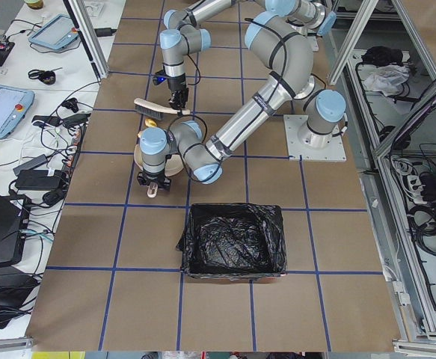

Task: Sweep and dump trash in nearest bin
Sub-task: 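Sweep the croissant toy toward the dustpan with the right gripper's brush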

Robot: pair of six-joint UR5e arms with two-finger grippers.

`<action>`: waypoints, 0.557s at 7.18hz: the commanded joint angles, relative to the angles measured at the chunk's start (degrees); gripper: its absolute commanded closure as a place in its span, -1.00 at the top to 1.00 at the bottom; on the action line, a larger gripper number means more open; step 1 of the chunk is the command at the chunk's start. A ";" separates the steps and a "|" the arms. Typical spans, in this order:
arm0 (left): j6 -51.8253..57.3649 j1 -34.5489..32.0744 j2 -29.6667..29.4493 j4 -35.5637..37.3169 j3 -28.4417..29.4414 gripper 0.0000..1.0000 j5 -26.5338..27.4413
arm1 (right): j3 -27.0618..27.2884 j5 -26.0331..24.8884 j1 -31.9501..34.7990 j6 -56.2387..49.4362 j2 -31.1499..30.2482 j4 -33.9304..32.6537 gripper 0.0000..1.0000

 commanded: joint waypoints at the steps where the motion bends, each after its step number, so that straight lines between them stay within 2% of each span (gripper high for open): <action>1: -0.06 0.00 0.00 0.01 -0.01 -1.00 0.09 | -0.26 0.00 0.29 0.10 0.57 0.89 -1.00; 4: -0.15 0.00 0.00 0.01 -0.01 -1.00 0.09 | -0.35 0.17 1.43 -0.51 1.19 0.64 -1.00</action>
